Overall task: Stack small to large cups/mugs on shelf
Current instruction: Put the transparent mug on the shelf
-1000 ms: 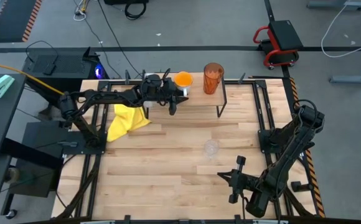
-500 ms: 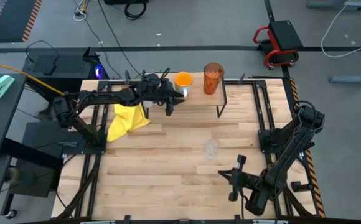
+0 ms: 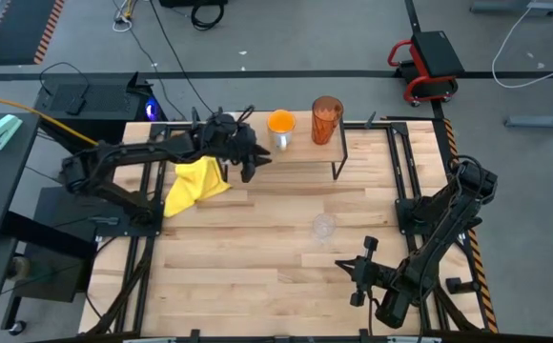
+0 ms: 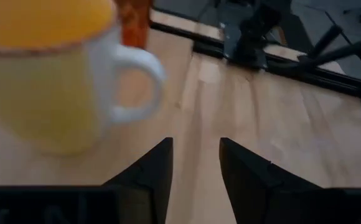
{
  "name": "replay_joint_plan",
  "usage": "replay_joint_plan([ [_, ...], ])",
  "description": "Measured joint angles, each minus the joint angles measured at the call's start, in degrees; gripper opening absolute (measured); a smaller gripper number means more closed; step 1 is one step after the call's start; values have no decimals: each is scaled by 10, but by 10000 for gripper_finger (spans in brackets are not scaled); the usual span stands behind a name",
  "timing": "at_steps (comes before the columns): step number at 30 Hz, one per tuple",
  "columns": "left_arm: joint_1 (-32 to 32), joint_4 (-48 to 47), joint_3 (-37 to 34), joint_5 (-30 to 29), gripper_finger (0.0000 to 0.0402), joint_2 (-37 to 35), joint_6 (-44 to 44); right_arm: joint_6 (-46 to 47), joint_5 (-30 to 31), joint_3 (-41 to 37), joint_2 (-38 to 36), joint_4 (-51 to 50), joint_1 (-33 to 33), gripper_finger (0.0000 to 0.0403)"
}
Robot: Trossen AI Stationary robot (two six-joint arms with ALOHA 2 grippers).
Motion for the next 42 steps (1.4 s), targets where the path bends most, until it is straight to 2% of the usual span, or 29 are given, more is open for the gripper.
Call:
replay_joint_plan([
  [5,-42,-104,0,-11,140,-29,-24,3,-5,0,0,-1,8,3],
  [10,-113,-237,0,-77,132,-58,-60,20,-21,0,0,-3,26,4],
  [13,-168,-283,0,-114,131,-68,-104,38,-28,0,0,-6,38,4],
  [17,-259,-289,0,-156,133,-71,-164,100,-41,0,0,-32,55,4],
  [21,-365,-285,-2,-251,133,-69,-196,182,-35,-10,-1,-30,82,5],
  [24,-452,-257,-32,-366,129,-69,-231,199,24,-65,-1,60,112,5],
  [28,-569,-142,-126,-542,122,-68,-282,193,71,-163,-1,213,133,5],
  [31,-634,25,-227,-665,119,-67,-282,168,101,-212,-1,273,117,5],
  [33,-657,140,-291,-721,120,-67,-268,133,113,-224,-1,287,97,5],
  [35,-664,250,-347,-744,123,-67,-264,104,113,-224,-1,290,72,5],
  [38,-659,380,-407,-741,125,-62,-270,92,104,-224,0,289,23,4],
  [42,-644,482,-435,-715,122,-46,-252,85,66,-224,0,278,-54,4],
])
